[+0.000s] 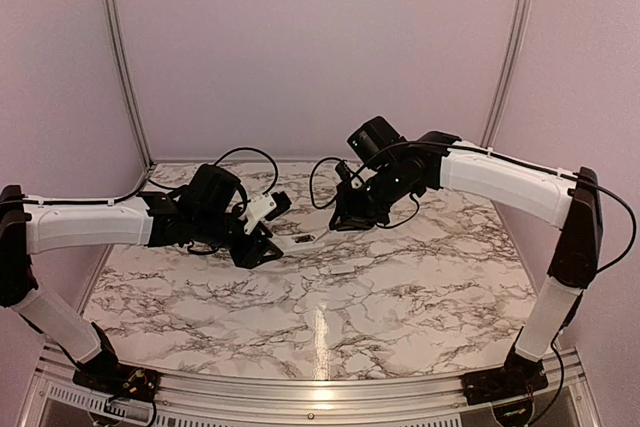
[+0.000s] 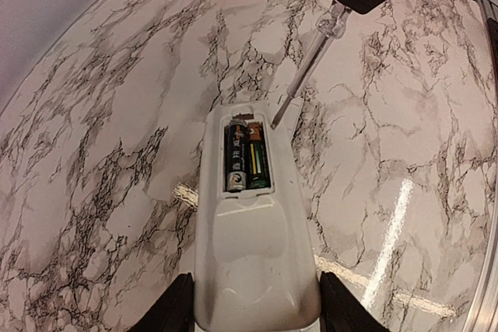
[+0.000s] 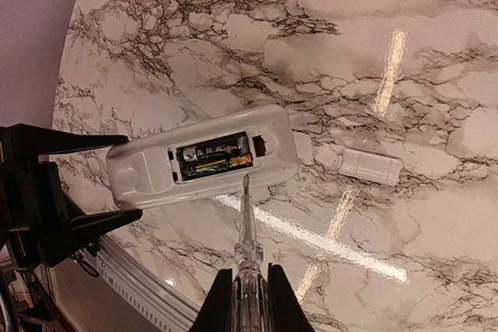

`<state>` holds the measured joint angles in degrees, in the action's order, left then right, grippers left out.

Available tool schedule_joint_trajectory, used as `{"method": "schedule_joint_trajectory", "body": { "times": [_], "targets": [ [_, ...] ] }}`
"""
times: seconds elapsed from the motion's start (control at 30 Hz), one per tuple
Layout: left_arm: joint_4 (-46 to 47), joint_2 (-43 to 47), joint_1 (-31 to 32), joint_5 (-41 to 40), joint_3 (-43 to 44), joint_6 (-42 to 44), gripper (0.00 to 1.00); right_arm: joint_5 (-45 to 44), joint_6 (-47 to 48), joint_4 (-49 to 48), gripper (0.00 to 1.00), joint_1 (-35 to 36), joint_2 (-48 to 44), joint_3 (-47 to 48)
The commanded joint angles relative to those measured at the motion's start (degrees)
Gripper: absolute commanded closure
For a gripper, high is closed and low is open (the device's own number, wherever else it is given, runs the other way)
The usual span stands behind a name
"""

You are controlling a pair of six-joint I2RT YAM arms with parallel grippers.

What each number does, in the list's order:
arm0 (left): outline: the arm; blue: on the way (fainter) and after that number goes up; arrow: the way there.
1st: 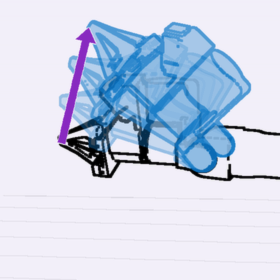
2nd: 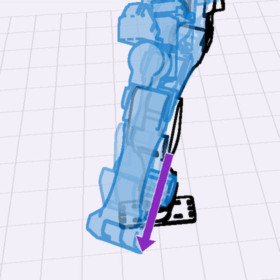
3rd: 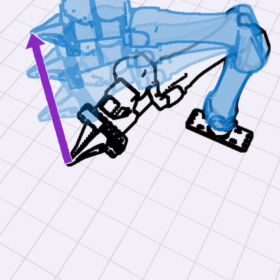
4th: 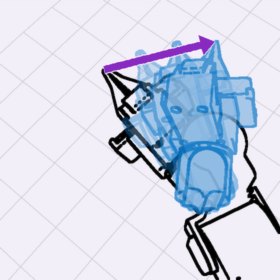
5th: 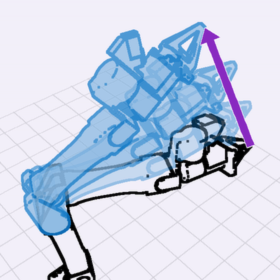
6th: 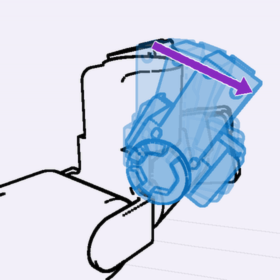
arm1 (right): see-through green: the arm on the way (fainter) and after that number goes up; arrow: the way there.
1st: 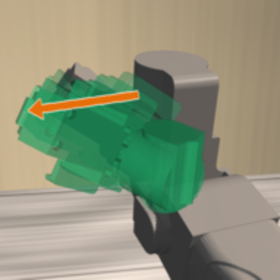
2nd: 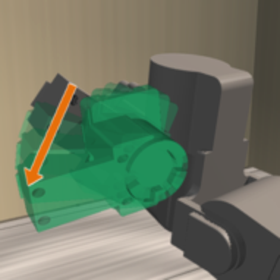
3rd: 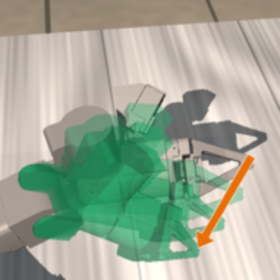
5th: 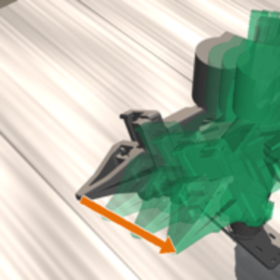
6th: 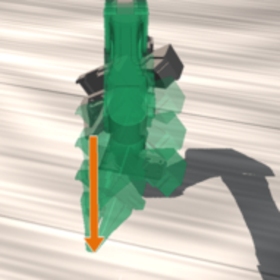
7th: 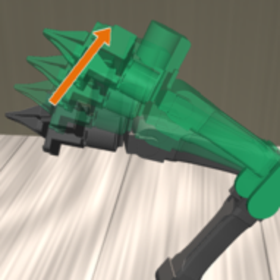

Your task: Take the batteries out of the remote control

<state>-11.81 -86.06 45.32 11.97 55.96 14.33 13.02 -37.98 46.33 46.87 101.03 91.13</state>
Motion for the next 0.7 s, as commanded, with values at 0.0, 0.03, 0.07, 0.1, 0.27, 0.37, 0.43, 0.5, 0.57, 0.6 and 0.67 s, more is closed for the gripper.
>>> {"method": "schedule_joint_trajectory", "body": {
  "times": [0.0,0.03,0.07,0.1,0.27,0.37,0.43,0.5,0.57,0.6,0.67],
  "targets": [
    [2.57,1.51,0.19,1.43,0.16,0.02,0.92,-0.53,-0.18,-1.32,1.0,0.5,-0.36,2.21],
    [2.57,1.47,0.2,1.43,0.19,0.07,0.92,-0.53,-0.12,-1.39,1.0,0.5,-0.38,2.21],
    [2.58,1.47,0.21,1.44,0.28,0.01,0.92,-0.6,-0.11,-1.49,1.0,0.49,-0.32,2.21],
    [2.63,1.45,0.21,1.48,0.36,0.06,0.92,-0.62,-0.2,-1.61,1.0,0.48,-0.25,2.21],
    [2.44,1.42,0.2,1.61,0.53,0.07,0.92,-0.87,-0.11,-2.32,1.0,0.5,-0.39,2.46],
    [2.41,1.51,0.2,1.59,0.55,0.02,0.92,-1.0,0.14,-2.52,1.0,0.5,-0.36,2.71],
    [2.56,1.59,0.21,1.63,0.59,-0.16,0.92,-0.89,0.27,-2.24,1.0,0.5,-0.13,2.78],
    [2.76,1.68,0.21,1.74,0.63,-0.4,0.92,-0.85,0.28,-2.43,1.0,0.5,-0.11,2.42],
    [2.93,1.69,0.21,1.74,0.64,-0.5,0.92,-0.82,0.31,-2.64,1.0,0.5,-0.13,2.3],
    [2.96,1.69,0.21,1.74,0.64,-0.57,0.92,-0.8,0.36,-2.64,1.0,0.49,-0.14,2.3],
    [3.15,1.71,0.21,1.7,0.61,-0.77,0.92,-0.76,0.51,-2.72,1.0,0.5,-0.01,2.22]
  ]
}}
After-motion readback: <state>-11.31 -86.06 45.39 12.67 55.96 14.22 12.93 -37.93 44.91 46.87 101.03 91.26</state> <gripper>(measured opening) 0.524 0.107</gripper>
